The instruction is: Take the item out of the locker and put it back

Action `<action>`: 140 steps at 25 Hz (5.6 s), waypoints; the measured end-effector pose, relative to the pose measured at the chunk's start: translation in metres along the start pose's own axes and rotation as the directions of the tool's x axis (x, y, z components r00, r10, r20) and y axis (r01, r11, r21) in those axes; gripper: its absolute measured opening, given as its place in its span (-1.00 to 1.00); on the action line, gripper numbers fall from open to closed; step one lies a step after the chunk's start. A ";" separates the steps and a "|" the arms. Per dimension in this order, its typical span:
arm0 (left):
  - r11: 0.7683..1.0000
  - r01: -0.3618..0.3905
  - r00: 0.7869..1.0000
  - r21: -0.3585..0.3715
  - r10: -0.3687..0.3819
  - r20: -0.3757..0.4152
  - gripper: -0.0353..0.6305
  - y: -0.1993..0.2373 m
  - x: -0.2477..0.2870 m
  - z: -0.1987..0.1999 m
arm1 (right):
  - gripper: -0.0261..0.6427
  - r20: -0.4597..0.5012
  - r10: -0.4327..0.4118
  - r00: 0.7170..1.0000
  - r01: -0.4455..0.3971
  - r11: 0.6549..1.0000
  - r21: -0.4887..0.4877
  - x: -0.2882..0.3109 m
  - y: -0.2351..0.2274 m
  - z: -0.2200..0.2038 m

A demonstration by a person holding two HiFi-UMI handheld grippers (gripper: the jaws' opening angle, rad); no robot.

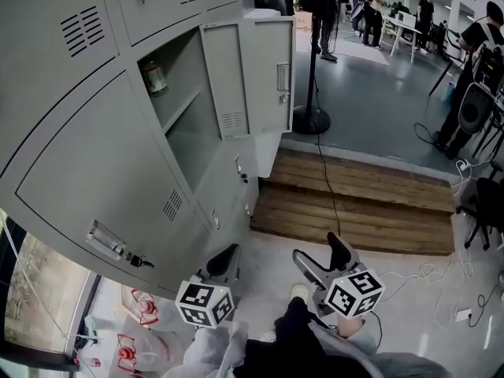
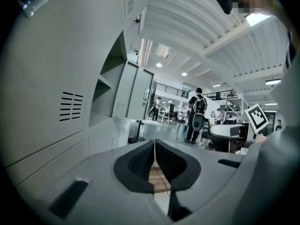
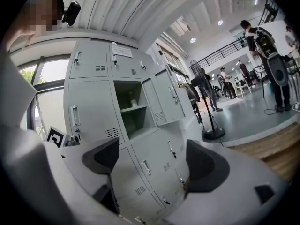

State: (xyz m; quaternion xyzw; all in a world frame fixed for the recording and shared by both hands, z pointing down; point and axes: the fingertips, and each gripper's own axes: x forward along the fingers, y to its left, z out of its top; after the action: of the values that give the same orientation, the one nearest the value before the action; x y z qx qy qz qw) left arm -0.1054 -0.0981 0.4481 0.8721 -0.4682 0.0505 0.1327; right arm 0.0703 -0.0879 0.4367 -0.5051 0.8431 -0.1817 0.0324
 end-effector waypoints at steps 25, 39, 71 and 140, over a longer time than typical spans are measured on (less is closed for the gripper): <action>0.979 -0.201 0.978 -0.024 0.202 0.042 -0.85 0.055 0.174 0.059 | 0.42 -0.059 0.188 0.980 -0.189 0.982 -0.014 0.153 -0.135 0.073; 0.940 -0.340 0.937 -0.023 0.340 0.084 -0.85 0.074 0.166 0.072 | 0.42 -0.063 0.317 0.946 -0.320 0.947 -0.041 0.190 -0.138 0.090; 0.852 -0.517 0.825 -0.081 0.521 0.217 -0.85 0.127 0.076 0.133 | 0.42 0.024 0.709 0.704 -0.687 0.689 -0.231 0.366 0.125 0.220; 0.652 -0.703 0.593 -0.282 0.757 0.274 -0.85 0.129 0.021 0.142 | 0.01 0.185 0.338 0.923 -0.205 0.838 -0.506 0.563 0.240 0.302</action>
State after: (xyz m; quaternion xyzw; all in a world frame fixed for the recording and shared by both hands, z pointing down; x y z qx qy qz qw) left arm -0.2053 -0.2225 0.3404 0.5834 -0.8030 -0.0975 0.0726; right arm -0.3334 -0.5551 0.1463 -0.3913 0.9128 0.1077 0.0457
